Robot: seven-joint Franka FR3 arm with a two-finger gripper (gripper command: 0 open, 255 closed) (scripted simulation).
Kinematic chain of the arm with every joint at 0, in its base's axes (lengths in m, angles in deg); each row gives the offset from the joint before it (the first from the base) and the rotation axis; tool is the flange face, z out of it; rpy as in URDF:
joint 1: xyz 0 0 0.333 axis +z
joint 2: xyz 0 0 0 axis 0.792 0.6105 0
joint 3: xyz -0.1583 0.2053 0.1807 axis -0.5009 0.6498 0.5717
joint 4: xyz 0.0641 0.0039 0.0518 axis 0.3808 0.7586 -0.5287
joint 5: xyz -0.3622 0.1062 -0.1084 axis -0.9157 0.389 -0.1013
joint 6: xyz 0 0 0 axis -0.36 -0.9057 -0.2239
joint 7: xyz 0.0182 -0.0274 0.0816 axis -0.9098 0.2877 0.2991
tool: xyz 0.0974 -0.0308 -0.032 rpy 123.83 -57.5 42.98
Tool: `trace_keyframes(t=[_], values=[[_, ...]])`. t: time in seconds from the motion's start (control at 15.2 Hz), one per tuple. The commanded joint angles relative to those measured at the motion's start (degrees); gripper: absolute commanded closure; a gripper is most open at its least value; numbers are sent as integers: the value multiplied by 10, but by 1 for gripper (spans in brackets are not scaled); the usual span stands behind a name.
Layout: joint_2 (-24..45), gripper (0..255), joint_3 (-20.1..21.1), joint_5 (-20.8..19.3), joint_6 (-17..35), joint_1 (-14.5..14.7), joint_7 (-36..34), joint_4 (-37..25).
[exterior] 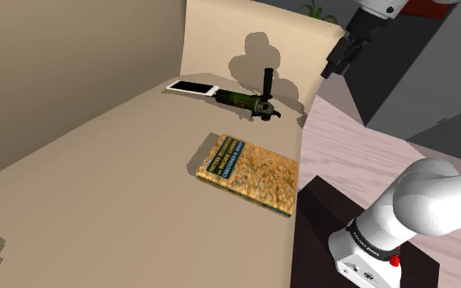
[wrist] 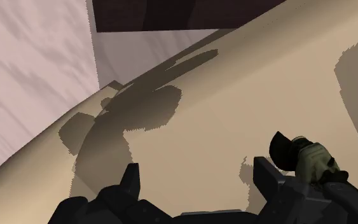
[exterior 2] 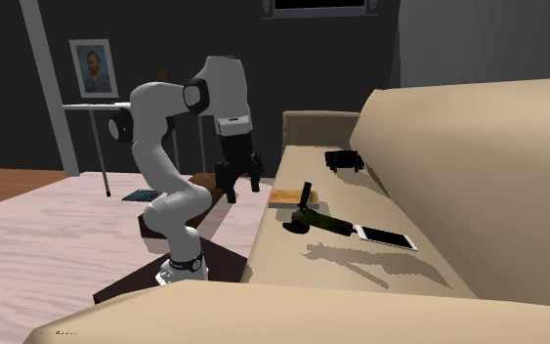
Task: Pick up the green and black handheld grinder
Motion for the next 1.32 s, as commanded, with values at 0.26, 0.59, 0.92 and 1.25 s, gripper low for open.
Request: trace_keyframes(t=[0.26, 0.59, 0.92, 1.25], values=[[90, 0, 40, 10, -12, 16, -32, -59], [208, 0, 84, 13, -36, 33, -72, -145], [331, 0, 124, 7, -72, 51, -113, -247], [462, 0, 157, -8, -121, 75, -153, -368]])
